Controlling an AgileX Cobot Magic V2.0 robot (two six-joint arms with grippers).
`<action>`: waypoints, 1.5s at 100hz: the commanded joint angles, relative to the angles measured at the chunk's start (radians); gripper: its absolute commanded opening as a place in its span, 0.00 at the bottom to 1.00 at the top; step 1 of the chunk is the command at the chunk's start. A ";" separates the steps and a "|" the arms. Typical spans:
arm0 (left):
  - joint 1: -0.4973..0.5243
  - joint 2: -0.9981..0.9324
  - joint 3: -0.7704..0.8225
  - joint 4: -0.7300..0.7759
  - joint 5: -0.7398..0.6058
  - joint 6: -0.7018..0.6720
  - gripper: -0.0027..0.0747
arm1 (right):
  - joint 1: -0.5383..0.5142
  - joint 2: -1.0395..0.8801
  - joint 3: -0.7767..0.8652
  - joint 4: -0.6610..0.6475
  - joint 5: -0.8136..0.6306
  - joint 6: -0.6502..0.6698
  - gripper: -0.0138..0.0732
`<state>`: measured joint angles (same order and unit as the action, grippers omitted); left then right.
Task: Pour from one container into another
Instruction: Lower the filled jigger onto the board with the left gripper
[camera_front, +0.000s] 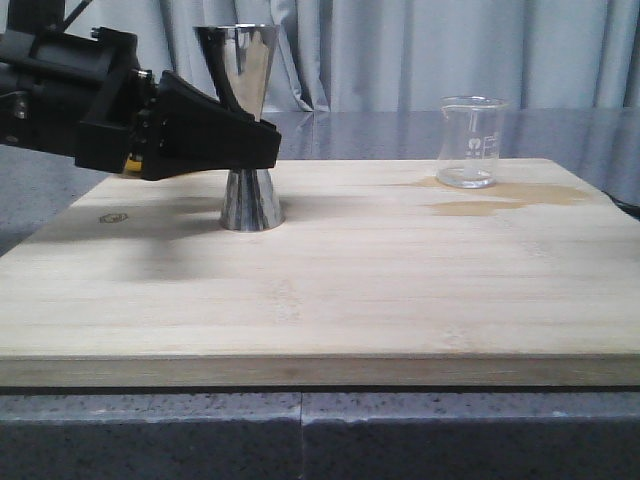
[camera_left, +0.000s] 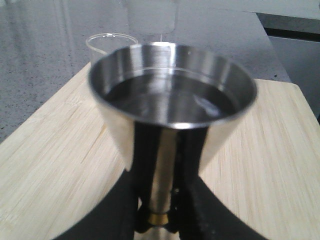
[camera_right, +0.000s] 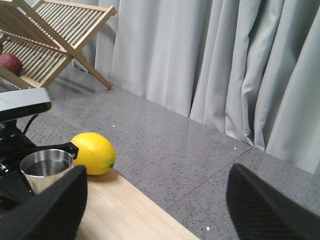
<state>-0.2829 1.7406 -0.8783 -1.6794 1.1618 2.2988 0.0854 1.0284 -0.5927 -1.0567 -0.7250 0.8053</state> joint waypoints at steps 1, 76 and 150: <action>0.005 -0.039 -0.012 -0.023 0.102 0.000 0.02 | -0.001 -0.021 -0.026 0.036 -0.040 -0.001 0.76; 0.005 -0.039 -0.012 -0.017 0.106 -0.045 0.48 | -0.001 -0.021 -0.026 0.036 -0.040 -0.001 0.76; 0.041 -0.088 -0.016 0.029 0.095 -0.126 0.61 | -0.001 -0.021 -0.026 0.036 -0.038 -0.001 0.76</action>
<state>-0.2648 1.6997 -0.8724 -1.6102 1.1590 2.1930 0.0854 1.0284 -0.5927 -1.0584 -0.7250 0.8069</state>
